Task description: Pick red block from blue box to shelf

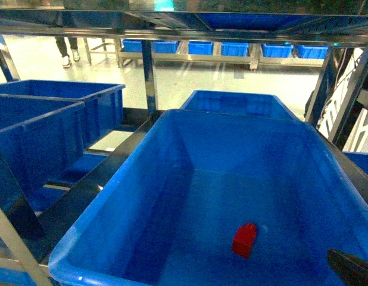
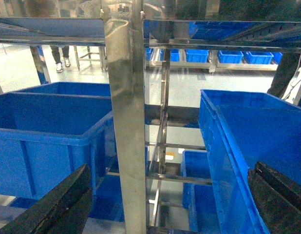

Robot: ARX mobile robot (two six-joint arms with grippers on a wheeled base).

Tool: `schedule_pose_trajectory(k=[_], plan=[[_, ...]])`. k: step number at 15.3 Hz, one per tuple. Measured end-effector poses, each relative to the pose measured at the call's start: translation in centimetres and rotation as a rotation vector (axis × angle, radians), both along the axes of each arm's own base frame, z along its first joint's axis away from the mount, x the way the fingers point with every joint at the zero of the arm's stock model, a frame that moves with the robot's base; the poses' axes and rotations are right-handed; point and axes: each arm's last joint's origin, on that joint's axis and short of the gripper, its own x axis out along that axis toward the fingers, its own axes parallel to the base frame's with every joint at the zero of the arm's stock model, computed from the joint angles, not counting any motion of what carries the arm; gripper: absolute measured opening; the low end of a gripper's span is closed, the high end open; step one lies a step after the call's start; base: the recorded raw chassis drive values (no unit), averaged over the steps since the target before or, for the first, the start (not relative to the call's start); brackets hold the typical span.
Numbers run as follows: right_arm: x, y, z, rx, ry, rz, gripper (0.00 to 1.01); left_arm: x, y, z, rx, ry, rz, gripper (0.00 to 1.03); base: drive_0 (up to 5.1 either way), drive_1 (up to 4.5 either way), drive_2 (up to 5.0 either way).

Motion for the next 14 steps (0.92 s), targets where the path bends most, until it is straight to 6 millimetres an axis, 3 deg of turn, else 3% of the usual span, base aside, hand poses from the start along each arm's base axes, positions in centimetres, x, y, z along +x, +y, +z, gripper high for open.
schedule_pose_trajectory(k=[3,7,9,11,14], plan=[[-2.4,-0.5,1.8,0.026,-0.028,-0.018,0.98,0.0,0.0,0.0,0.0,0.0,0.0,0.98,0.0,0.0,0.0],[-4.3,-1.1,2.0,0.051,0.007,-0.069,0.98,0.0,0.0,0.0,0.0,0.0,0.0,0.98,0.0,0.0,0.0],[-5.8,-2.8,2.3,0.061,-0.026,-0.196,0.98,0.0,0.0,0.0,0.0,0.0,0.0,0.98,0.0,0.0,0.0],[-6.1,-4.4,2.5,0.069,-0.056,-0.316,0.98,0.0,0.0,0.0,0.0,0.0,0.0,0.98,0.0,0.0,0.0],[-6.0,-4.8,2.1,0.037,-0.016,-0.401,0.98,0.0,0.0,0.0,0.0,0.0,0.0,0.98,0.0,0.0,0.0]])
